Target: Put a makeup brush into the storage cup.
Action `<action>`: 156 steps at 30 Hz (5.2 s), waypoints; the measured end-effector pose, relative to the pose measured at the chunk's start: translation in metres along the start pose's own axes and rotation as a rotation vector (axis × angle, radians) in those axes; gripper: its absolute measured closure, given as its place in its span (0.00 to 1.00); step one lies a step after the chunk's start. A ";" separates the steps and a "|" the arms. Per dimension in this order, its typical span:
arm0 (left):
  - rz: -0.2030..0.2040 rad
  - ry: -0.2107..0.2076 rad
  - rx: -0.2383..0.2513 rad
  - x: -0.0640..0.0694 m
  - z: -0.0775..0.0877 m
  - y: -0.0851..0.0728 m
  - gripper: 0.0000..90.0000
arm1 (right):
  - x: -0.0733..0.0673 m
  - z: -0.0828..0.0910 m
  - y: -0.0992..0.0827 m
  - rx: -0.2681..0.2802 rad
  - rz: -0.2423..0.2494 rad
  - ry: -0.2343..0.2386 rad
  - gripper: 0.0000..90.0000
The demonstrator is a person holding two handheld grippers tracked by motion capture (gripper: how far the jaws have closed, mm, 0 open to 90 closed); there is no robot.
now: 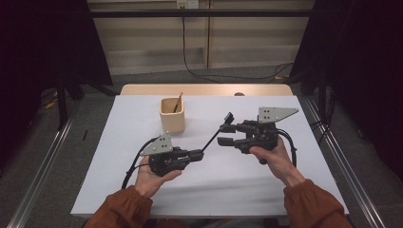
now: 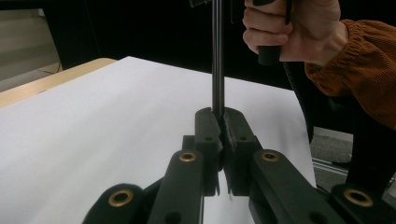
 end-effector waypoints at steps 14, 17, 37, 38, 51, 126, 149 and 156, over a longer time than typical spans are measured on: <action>0.001 -0.002 -0.025 -0.002 -0.003 -0.006 0.95 | 0.005 0.001 0.001 0.021 -0.033 0.016 0.82; 0.000 -0.009 -0.029 -0.002 -0.004 -0.008 0.95 | 0.007 0.001 0.000 0.017 -0.044 0.018 0.88; -0.023 0.028 -0.044 -0.007 -0.004 -0.015 0.86 | 0.010 -0.002 -0.004 0.008 -0.105 0.077 0.95; -0.023 0.030 -0.047 -0.008 -0.005 -0.016 0.85 | 0.010 -0.002 -0.003 0.010 -0.104 0.075 0.95; 0.036 0.105 -0.015 -0.012 0.001 -0.010 0.38 | 0.012 0.003 -0.002 0.013 -0.107 0.068 0.95; 0.015 0.120 -0.068 0.006 -0.009 -0.006 0.04 | 0.010 -0.034 0.004 -0.411 -0.068 0.088 0.95; -0.008 0.104 -0.106 0.009 -0.027 -0.007 0.64 | 0.008 -0.044 0.000 -0.422 -0.070 0.111 0.95; 0.007 0.094 -0.119 0.009 -0.029 -0.009 0.74 | 0.008 -0.045 -0.002 -0.429 -0.068 0.118 0.95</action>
Point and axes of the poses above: each handheld gripper's, and its own axes: z roughly backward along the jaws, y roughly out of its top, x roughly to its right, the point moved 1 cm from there along -z, roughly forward along the jaws, and after that the axes turned 8 degrees about x, right-handed, at the moved point
